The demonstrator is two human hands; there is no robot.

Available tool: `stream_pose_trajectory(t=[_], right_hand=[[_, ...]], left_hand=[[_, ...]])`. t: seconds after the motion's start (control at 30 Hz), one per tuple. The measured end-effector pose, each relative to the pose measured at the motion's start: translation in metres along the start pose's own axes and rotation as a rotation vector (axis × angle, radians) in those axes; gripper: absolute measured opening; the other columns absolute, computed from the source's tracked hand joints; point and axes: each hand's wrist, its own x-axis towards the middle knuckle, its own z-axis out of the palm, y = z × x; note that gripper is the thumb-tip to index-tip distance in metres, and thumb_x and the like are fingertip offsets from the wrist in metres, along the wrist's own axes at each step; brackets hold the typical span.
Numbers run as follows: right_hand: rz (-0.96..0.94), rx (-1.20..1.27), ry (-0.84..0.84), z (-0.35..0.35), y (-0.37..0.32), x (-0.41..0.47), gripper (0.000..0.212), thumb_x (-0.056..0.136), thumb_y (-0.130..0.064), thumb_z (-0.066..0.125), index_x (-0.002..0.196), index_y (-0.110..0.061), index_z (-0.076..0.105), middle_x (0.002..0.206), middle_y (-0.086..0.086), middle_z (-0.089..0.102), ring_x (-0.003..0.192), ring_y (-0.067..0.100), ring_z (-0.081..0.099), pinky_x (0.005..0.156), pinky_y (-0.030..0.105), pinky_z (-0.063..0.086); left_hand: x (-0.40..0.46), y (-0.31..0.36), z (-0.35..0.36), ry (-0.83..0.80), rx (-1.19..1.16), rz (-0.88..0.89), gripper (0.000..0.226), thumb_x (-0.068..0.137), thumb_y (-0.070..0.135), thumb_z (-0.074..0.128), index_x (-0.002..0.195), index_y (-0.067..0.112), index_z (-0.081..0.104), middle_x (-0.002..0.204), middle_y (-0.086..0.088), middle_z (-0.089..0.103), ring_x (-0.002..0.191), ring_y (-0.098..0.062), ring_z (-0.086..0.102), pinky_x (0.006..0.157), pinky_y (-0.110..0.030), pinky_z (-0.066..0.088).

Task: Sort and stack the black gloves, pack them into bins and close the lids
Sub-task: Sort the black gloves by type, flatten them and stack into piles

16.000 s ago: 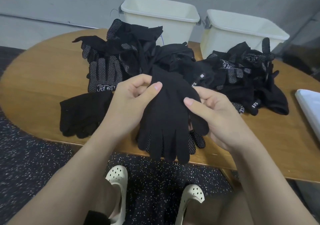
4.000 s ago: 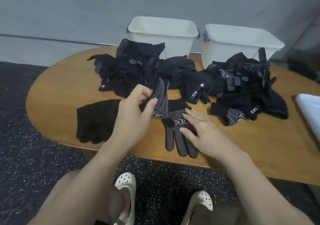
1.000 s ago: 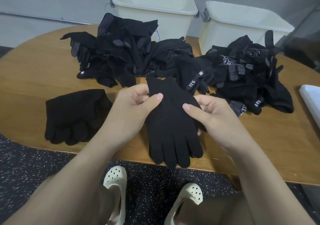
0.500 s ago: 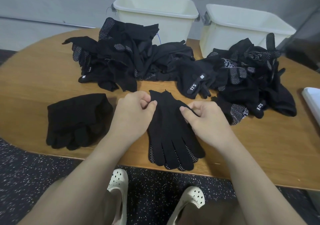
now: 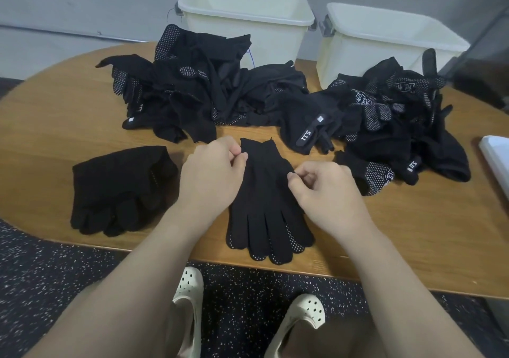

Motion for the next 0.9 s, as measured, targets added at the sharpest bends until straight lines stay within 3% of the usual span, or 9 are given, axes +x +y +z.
stream_pose_trajectory(t=[0.17,0.37,0.53,0.67,0.83,0.9], right_hand=[[0.031,-0.04,-0.002,0.001,0.001,-0.001,0.028,0.096,-0.035,0.062,0.07,-0.024,0.066,0.054,-0.006,0.062,0.058,0.01,0.061,0.058,0.027,0.049],[0.06,-0.023,0.003,0.001,0.002,0.0,0.027,0.094,-0.034,0.067,0.07,-0.023,0.065,0.054,-0.008,0.06,0.058,0.008,0.059,0.058,0.028,0.051],[0.074,-0.035,0.023,-0.003,0.004,-0.002,0.022,0.094,-0.033,0.07,0.074,-0.026,0.066,0.053,-0.011,0.055,0.058,0.003,0.055,0.055,0.022,0.041],[0.061,-0.073,0.022,-0.004,0.007,-0.002,0.016,0.094,-0.033,0.071,0.08,-0.028,0.067,0.061,-0.013,0.059,0.064,0.001,0.057,0.057,0.02,0.041],[0.049,-0.083,0.019,-0.004,0.008,-0.001,0.012,0.095,-0.034,0.071,0.084,-0.03,0.067,0.062,-0.014,0.058,0.064,-0.001,0.054,0.056,0.019,0.038],[0.046,-0.085,0.019,-0.003,0.009,-0.001,0.012,0.095,-0.034,0.071,0.085,-0.03,0.066,0.063,-0.014,0.059,0.065,0.0,0.054,0.057,0.021,0.038]], left_hand=[[0.005,0.0,0.002,0.008,0.102,-0.012,0.021,0.102,0.034,0.059,0.094,0.018,0.069,0.079,0.001,0.07,0.078,-0.02,0.066,0.068,-0.027,0.044],[0.009,0.001,0.0,-0.037,0.097,-0.053,0.021,0.101,0.034,0.062,0.087,0.02,0.068,0.073,0.002,0.069,0.076,-0.021,0.066,0.069,-0.03,0.047],[0.005,0.001,-0.001,-0.042,0.053,-0.038,0.016,0.101,0.03,0.063,0.089,0.019,0.065,0.074,-0.001,0.067,0.077,-0.022,0.066,0.072,-0.033,0.054],[0.0,0.0,0.0,0.011,0.05,0.024,0.016,0.098,0.023,0.066,0.112,0.016,0.066,0.1,0.0,0.067,0.093,-0.018,0.064,0.079,-0.032,0.053],[-0.002,0.007,0.003,0.051,0.171,0.443,0.031,0.095,0.009,0.062,0.126,0.013,0.065,0.137,-0.005,0.057,0.125,-0.025,0.054,0.103,-0.043,0.047],[-0.007,0.013,0.007,0.003,0.246,0.503,0.042,0.095,0.009,0.061,0.136,0.013,0.059,0.153,-0.007,0.048,0.143,-0.026,0.042,0.117,-0.043,0.036]])
